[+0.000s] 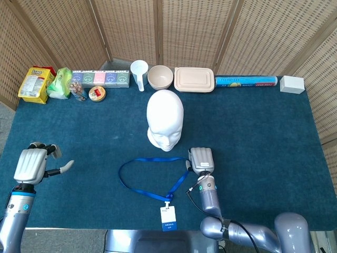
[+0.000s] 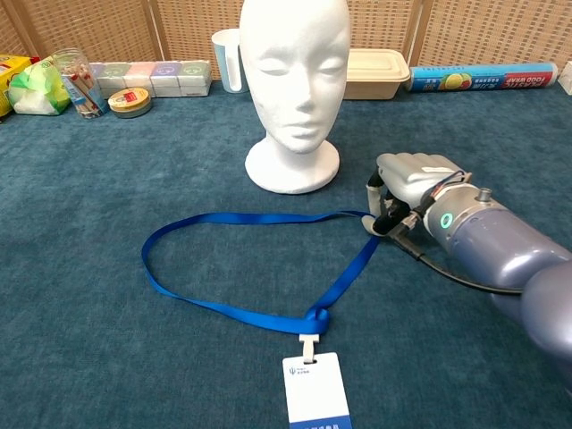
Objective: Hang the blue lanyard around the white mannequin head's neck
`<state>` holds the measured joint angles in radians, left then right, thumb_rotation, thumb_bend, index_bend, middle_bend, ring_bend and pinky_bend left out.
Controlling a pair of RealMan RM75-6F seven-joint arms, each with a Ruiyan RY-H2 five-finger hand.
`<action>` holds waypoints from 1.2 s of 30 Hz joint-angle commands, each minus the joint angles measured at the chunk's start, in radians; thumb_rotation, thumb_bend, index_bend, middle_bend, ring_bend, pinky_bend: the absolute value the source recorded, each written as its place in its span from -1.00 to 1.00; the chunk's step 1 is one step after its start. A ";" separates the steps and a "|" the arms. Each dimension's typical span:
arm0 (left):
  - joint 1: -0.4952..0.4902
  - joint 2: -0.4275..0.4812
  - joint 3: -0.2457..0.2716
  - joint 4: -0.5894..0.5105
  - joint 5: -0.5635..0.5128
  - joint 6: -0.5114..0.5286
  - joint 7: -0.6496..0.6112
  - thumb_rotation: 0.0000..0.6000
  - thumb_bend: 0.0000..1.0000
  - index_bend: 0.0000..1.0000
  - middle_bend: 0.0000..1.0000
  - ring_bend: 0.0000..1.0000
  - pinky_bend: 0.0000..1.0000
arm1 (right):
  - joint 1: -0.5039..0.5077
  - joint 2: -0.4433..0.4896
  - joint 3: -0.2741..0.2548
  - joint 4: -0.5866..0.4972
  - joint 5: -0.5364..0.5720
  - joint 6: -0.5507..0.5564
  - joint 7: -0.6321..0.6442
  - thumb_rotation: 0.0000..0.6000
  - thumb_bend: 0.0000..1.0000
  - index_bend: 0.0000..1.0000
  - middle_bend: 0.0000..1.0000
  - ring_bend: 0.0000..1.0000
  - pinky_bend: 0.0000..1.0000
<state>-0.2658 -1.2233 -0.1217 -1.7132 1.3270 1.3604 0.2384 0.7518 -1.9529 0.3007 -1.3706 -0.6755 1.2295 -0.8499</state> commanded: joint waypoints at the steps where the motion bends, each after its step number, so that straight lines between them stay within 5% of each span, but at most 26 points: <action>1: 0.000 0.000 0.000 0.002 -0.001 -0.002 -0.001 -0.37 -0.67 0.12 0.16 -0.01 -0.37 | 0.002 -0.001 -0.002 0.003 -0.007 0.002 -0.001 0.65 -0.05 0.18 0.68 1.00 1.00; 18: -0.018 -0.028 -0.011 0.031 -0.047 -0.031 0.021 -0.38 -0.67 0.12 0.17 0.03 -0.33 | -0.006 0.003 -0.006 -0.021 -0.032 0.024 0.003 0.65 -0.01 0.22 0.69 1.00 1.00; 27: -0.087 -0.042 -0.025 0.018 -0.113 -0.135 0.119 -0.37 -0.67 0.12 0.28 0.20 -0.02 | -0.018 0.021 -0.013 -0.083 -0.059 0.043 0.012 0.65 -0.01 0.22 0.70 1.00 1.00; 36: -0.221 -0.137 -0.071 0.063 -0.198 -0.255 0.245 -0.38 -0.67 0.12 0.64 0.58 0.55 | -0.025 0.041 -0.023 -0.134 -0.079 0.046 0.020 0.65 -0.01 0.23 0.70 1.00 1.00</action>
<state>-0.4587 -1.3362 -0.1808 -1.6658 1.1507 1.1296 0.4555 0.7277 -1.9142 0.2792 -1.5020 -0.7531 1.2754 -0.8314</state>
